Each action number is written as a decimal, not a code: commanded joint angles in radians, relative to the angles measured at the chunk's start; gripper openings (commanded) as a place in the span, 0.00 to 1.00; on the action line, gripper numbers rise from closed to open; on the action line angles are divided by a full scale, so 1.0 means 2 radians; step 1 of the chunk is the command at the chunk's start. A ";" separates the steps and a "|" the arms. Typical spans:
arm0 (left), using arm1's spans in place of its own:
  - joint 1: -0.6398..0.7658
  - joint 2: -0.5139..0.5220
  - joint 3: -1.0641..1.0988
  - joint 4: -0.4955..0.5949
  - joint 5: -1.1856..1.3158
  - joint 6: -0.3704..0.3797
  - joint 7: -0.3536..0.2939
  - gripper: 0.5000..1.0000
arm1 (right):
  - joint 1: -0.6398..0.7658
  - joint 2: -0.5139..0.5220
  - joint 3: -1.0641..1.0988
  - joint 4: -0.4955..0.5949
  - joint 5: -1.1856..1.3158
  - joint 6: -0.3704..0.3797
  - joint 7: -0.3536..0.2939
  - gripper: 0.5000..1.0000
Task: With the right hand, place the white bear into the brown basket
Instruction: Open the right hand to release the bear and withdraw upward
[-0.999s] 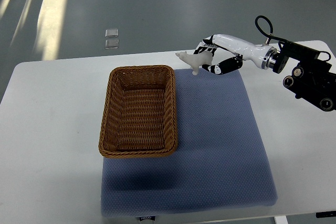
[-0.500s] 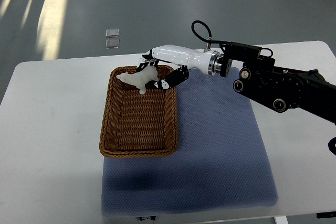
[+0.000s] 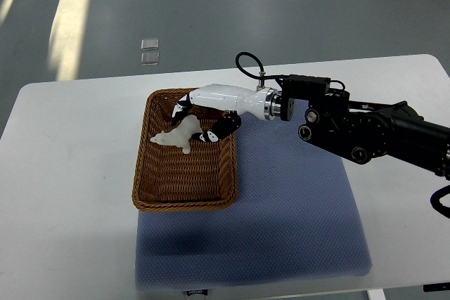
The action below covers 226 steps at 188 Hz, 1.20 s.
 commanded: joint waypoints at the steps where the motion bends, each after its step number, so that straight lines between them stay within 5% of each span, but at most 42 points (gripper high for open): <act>1: 0.000 0.000 0.000 0.000 0.000 0.000 0.000 1.00 | -0.002 -0.002 0.001 -0.002 0.000 -0.004 -0.001 0.59; 28: 0.000 0.000 0.001 0.000 0.000 0.000 0.000 1.00 | -0.004 -0.006 0.001 -0.003 0.000 -0.027 -0.001 0.71; 93: 0.000 0.000 0.001 0.000 0.000 0.000 0.000 1.00 | -0.027 -0.022 0.022 -0.018 0.035 -0.083 -0.002 0.71; 136: 0.000 0.000 0.001 0.000 0.000 0.000 0.000 1.00 | -0.061 -0.032 0.097 -0.041 0.175 -0.077 -0.005 0.71; 226: 0.000 0.000 0.001 0.000 0.000 0.000 -0.002 1.00 | -0.160 -0.049 0.250 -0.054 0.493 -0.077 -0.060 0.71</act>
